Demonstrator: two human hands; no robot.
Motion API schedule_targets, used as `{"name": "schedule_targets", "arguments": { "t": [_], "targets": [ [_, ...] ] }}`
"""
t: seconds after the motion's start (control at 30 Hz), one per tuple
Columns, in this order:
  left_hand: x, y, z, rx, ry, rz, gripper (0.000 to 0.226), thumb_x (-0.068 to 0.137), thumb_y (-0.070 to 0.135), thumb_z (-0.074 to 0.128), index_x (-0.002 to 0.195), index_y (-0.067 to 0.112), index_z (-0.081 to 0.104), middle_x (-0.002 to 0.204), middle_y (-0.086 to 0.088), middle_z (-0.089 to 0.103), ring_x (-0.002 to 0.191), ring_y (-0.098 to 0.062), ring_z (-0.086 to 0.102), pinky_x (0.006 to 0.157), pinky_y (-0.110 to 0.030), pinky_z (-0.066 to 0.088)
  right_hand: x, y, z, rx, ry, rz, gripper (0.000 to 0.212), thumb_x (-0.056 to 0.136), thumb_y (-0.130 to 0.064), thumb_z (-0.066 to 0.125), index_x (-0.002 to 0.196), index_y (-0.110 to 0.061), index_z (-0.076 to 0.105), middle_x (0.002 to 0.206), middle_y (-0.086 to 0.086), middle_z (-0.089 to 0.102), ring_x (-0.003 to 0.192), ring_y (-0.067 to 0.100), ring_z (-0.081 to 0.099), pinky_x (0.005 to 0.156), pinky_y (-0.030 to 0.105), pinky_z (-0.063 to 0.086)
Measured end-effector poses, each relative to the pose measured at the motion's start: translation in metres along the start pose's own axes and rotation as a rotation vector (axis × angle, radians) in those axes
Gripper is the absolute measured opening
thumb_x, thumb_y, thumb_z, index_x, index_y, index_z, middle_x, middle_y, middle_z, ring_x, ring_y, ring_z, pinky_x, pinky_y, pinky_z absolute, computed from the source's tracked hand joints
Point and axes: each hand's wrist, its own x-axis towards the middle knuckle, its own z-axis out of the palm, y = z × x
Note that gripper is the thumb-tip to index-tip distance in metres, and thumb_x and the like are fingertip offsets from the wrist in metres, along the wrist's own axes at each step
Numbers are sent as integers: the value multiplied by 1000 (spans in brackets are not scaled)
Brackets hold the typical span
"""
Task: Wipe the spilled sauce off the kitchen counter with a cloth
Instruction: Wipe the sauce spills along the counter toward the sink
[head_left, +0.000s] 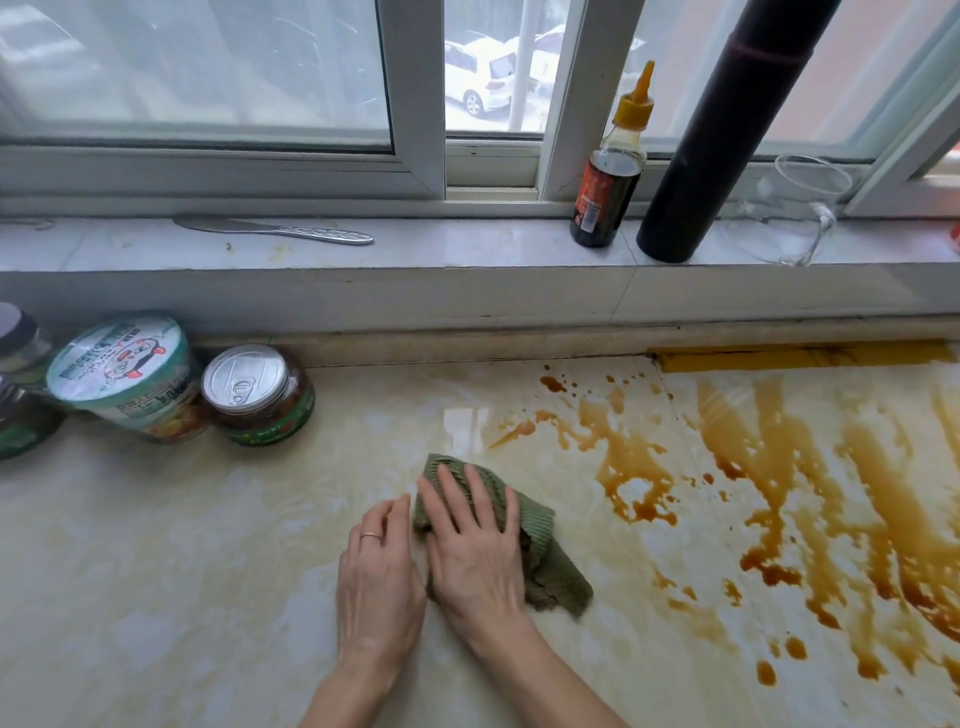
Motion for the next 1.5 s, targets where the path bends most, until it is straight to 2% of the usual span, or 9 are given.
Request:
{"name": "schedule_targets", "arguments": {
  "t": [0.17, 0.37, 0.53, 0.87, 1.0, 1.1, 1.33, 1.43, 1.5],
  "targets": [
    [19, -7, 2, -10, 49, -50, 54, 82, 23, 30, 127, 4, 53, 121, -15, 56, 101, -33, 55, 85, -42, 50, 35, -10, 7, -32, -22, -141, 45, 97, -46, 36, 138, -36, 50, 149, -7, 46, 142, 27, 35, 110, 63, 13],
    [36, 0, 7, -28, 47, -26, 52, 75, -4, 34, 123, -1, 55, 122, -20, 56, 110, -36, 55, 91, -43, 50, 52, 44, -6, -74, -41, 271, 57, 95, -53, 22, 150, -39, 30, 160, -6, 22, 149, 24, 15, 114, 60, -1],
    [48, 6, 13, -21, 9, 19, 56, 72, -14, 52, 127, -2, 52, 128, -19, 55, 117, -34, 53, 99, -42, 46, 22, 77, -14, -74, 125, 471, 58, 94, -44, 32, 148, -25, 41, 155, 2, 37, 145, 30, 27, 114, 62, 16],
    [96, 27, 26, 46, -73, 138, 56, 81, 0, 55, 135, -5, 42, 140, -22, 43, 130, -34, 43, 108, -42, 33, 75, 44, -2, -65, 14, 65, 52, 94, -44, 35, 144, -33, 44, 152, -6, 42, 143, 22, 33, 110, 58, 12],
    [101, 34, 27, 91, -88, 134, 62, 81, -6, 44, 141, -1, 32, 148, -18, 33, 138, -29, 31, 113, -33, 23, 93, 71, -10, -83, 54, 233, 53, 91, -46, 36, 139, -31, 51, 147, -5, 49, 138, 21, 40, 110, 56, 16],
    [100, 34, 32, 127, -80, 102, 64, 71, -11, 52, 134, -5, 43, 140, -21, 44, 131, -31, 42, 107, -35, 32, 78, 77, -10, -58, 141, 337, 53, 94, -44, 34, 142, -27, 49, 148, -5, 47, 138, 22, 40, 110, 54, 21],
    [107, 33, 40, 227, -60, 160, 57, 73, 7, 28, 120, -8, 56, 127, -23, 56, 119, -34, 55, 96, -41, 47, 109, 73, -5, -35, 175, -31, 47, 91, -38, 42, 137, -33, 51, 142, -10, 52, 134, 20, 44, 109, 53, 25],
    [107, 29, 43, 260, -55, 169, 57, 73, 8, 35, 126, -7, 52, 133, -23, 51, 124, -34, 49, 105, -38, 32, 128, 82, -5, -31, 123, -44, 44, 92, -42, 43, 133, -34, 53, 140, -8, 54, 132, 22, 45, 109, 57, 29],
    [107, 29, 42, 258, -73, 170, 59, 71, 8, 44, 128, -7, 50, 135, -22, 49, 127, -34, 47, 106, -40, 38, 133, 97, -8, -63, 153, 28, 44, 90, -44, 43, 130, -31, 57, 137, -6, 56, 130, 22, 47, 108, 57, 26]
  ]
}}
